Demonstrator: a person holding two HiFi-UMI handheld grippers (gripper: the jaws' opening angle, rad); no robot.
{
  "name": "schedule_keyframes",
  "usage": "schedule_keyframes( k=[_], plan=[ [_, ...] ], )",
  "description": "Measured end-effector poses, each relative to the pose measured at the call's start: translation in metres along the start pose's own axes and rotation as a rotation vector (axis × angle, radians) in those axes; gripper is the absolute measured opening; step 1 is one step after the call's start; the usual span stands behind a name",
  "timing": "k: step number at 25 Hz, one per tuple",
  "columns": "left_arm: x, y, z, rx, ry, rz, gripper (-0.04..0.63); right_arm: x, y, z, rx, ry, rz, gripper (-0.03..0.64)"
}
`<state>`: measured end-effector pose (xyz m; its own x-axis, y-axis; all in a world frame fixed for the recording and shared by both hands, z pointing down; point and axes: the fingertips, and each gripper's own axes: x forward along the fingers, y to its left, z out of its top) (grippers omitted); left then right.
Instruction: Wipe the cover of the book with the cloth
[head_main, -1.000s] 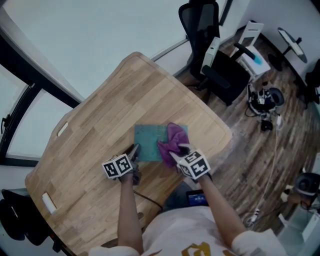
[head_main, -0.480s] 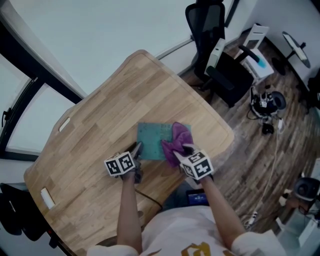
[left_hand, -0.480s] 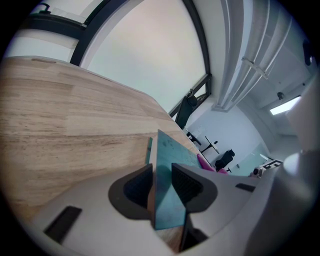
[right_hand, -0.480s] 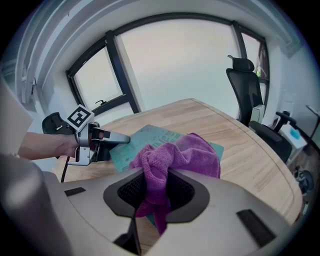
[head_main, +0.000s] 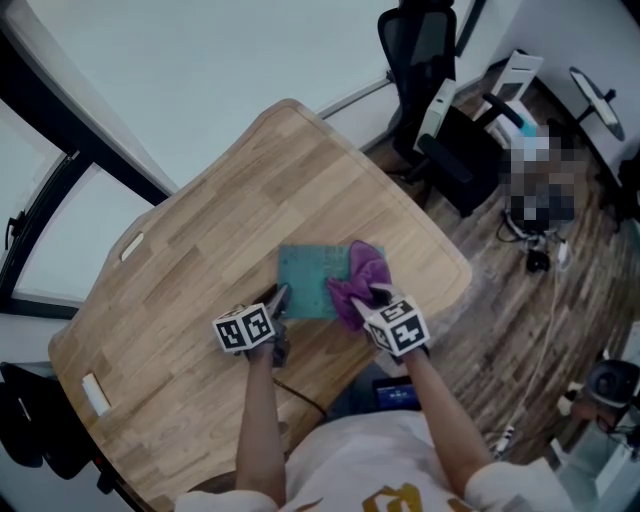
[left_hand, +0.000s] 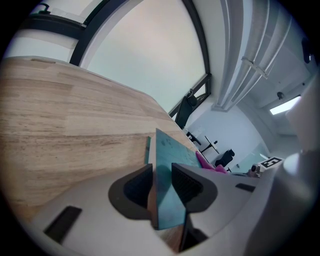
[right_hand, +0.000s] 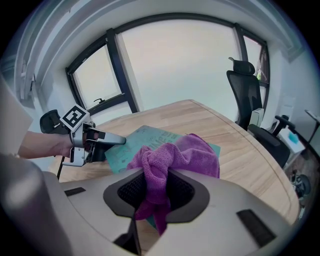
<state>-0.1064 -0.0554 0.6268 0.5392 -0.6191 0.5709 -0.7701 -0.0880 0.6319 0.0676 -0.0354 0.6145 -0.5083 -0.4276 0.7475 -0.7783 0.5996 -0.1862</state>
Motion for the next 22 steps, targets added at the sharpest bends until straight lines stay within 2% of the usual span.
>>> schedule_keyframes(
  k=[22],
  plan=[
    [0.002,0.004,-0.005,-0.019,0.009,0.008,0.121,0.021,-0.030,0.035,0.033,0.007,-0.056,0.098]
  ],
)
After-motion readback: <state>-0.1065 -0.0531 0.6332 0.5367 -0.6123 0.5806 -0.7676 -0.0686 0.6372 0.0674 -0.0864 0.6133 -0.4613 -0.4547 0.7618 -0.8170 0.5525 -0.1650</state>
